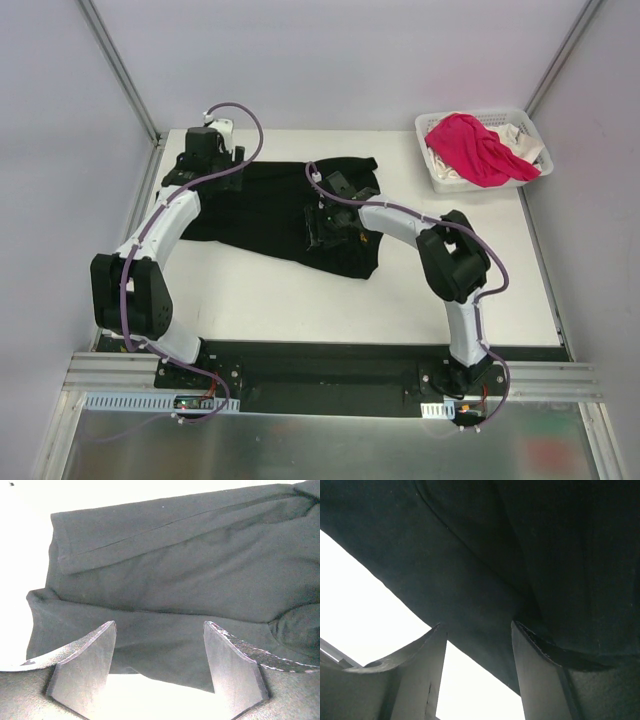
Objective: Fold and stack the t-shirts
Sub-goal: Fold the flattened tshirt in 1/3 of the way
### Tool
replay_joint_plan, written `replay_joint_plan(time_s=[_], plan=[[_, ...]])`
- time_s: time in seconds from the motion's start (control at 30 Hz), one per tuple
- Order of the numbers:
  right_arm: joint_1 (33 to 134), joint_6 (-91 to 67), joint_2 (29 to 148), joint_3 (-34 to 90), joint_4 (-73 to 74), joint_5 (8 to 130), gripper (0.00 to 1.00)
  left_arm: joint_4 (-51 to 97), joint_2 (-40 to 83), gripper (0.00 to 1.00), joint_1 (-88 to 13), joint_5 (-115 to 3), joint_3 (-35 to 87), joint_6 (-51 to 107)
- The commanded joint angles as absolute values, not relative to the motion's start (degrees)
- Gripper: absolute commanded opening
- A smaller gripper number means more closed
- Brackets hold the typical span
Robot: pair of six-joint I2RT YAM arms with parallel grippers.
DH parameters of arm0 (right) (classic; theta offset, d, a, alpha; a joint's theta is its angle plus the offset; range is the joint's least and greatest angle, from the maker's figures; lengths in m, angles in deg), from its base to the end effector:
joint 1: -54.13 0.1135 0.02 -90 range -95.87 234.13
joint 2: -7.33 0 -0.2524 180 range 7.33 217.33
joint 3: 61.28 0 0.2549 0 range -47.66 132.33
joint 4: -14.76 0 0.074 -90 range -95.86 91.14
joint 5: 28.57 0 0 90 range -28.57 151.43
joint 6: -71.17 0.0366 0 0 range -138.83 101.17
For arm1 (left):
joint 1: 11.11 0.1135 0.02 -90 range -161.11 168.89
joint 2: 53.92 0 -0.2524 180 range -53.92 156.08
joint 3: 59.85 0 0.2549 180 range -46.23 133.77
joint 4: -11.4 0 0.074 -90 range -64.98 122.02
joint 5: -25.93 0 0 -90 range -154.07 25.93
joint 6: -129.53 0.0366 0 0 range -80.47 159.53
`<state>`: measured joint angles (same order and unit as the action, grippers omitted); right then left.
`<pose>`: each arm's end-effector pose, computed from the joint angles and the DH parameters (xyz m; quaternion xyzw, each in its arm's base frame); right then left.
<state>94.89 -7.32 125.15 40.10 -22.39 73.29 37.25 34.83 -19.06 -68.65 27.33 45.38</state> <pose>0.3340 0.2978 0.1762 -0.2698 0.9061 0.2250 0.2357 0.3642 -0.0479 0.3080 0.0820 0.8502 0.0246 0.5195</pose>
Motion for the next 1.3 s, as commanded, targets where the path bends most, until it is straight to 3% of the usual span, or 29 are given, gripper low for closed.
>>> replay_joint_plan(time_s=[0.0,0.73,1.27], plan=[[94.30,-6.26,125.99,41.46,-18.90,76.46,0.57,34.25,33.26,0.70,-19.46,-73.47,28.39,41.64],[88.42,2.53,116.85,17.56,-4.57,80.68,0.67,33.63,28.95,0.70,-19.37,-76.99,29.45,43.14],[78.48,0.86,96.03,2.44,-8.87,73.22,0.67,33.63,29.05,0.70,-19.37,-75.85,28.48,41.73]])
